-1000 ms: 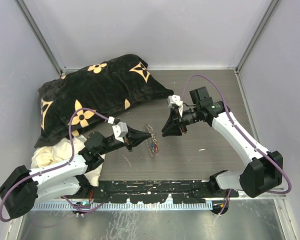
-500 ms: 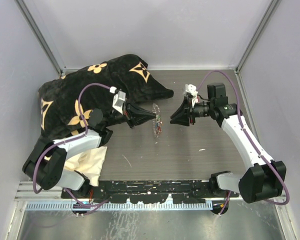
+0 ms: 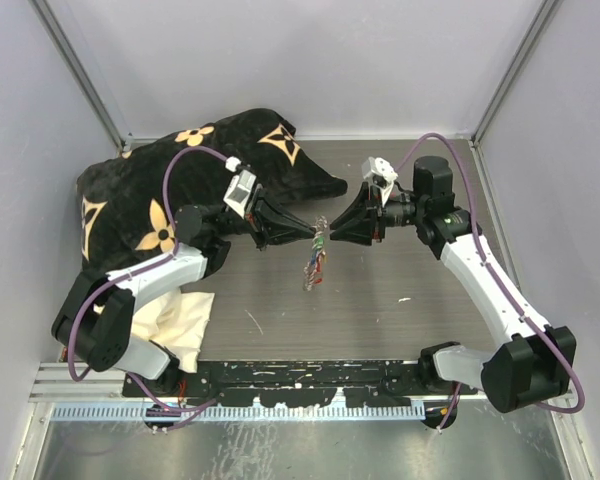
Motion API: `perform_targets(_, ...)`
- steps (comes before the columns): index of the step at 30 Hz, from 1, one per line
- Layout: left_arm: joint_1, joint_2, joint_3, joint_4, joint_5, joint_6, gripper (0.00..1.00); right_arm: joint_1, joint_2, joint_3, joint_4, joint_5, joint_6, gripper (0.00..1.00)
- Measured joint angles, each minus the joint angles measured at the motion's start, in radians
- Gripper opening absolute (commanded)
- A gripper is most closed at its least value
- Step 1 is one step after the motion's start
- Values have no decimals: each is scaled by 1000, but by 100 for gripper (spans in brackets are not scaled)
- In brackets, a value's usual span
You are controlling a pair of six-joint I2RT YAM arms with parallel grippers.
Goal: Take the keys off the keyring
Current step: Remove the key from the keyring.
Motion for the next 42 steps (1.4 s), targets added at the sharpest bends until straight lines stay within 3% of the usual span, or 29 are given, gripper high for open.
perform_targets(6, 1, 7, 12, 0, 36, -13, 0, 20, -24, 11, -84, -40, -81, 54)
perform_targets(14, 2, 13, 13, -6, 58, -13, 0, 22, -26, 31, -215, -86, -278, 58)
perform_targets(25, -12, 13, 13, -6, 66, -13, 0, 100, -24, 67, -202, -84, -315, 50)
perform_targets(42, -16, 13, 26, -6, 67, -12, 0, 109, -24, 52, -193, -117, -332, 37)
